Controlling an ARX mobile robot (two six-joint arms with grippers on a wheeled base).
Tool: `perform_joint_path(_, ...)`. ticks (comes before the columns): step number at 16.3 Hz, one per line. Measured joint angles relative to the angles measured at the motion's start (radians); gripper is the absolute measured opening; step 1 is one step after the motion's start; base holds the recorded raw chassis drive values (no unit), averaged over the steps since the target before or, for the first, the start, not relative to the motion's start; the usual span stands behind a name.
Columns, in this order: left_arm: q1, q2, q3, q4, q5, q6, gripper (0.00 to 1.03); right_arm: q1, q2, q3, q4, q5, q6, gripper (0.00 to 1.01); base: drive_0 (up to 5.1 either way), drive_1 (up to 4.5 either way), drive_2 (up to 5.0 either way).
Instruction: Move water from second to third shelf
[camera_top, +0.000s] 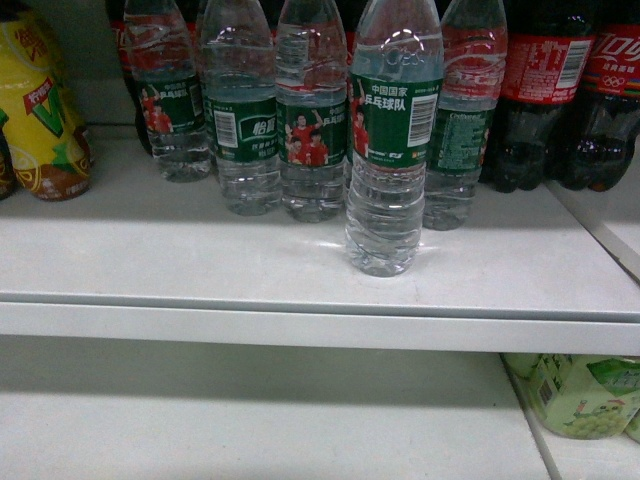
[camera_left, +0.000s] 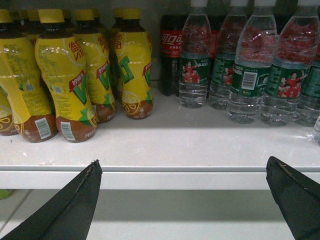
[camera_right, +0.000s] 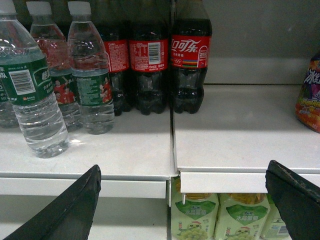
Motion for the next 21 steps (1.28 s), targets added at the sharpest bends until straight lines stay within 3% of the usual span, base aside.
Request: perform_joint_path(21,0.000,0.000,0.000,0.000,0.000,0.000,0.98,0.000,0.000,0.000,0.000,0.000,0.000,0.98,0.0,0.00,0.0)
